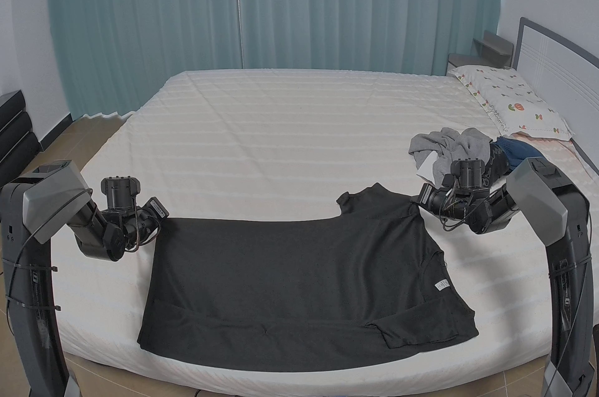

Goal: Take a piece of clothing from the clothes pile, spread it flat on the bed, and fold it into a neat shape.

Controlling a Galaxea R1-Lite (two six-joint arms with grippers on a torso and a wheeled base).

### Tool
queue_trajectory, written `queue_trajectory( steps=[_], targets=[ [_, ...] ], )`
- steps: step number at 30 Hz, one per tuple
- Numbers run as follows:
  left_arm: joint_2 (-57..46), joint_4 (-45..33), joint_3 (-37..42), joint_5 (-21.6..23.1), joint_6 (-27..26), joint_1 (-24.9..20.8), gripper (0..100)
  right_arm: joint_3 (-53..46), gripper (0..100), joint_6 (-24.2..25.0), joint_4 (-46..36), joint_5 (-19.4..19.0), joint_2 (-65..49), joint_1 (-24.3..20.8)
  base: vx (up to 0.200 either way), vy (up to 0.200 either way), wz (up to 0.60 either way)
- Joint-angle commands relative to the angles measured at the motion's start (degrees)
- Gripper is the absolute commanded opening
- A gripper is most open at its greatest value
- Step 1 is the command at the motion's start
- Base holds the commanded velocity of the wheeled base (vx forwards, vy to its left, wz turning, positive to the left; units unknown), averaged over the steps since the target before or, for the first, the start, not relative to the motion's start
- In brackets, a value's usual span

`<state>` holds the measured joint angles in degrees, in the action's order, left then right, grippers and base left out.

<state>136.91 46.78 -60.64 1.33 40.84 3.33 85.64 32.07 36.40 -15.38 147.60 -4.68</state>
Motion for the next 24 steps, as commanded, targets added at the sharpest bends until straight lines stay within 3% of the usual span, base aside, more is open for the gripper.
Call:
queue_trajectory(
  steps=[1,24],
  targets=[
    [-0.9,0.1,0.0,-0.6,0.1,0.2,0,-2.6,0,0.2,3.3,0.3,-2.3,-0.7,0.000,0.000,0.00],
    [-3.9,3.8,3.1,-2.2,-0.1,0.8,0,-3.5,0,0.1,4.6,2.1,-4.2,-0.6,0.000,0.000,0.00]
  ],
)
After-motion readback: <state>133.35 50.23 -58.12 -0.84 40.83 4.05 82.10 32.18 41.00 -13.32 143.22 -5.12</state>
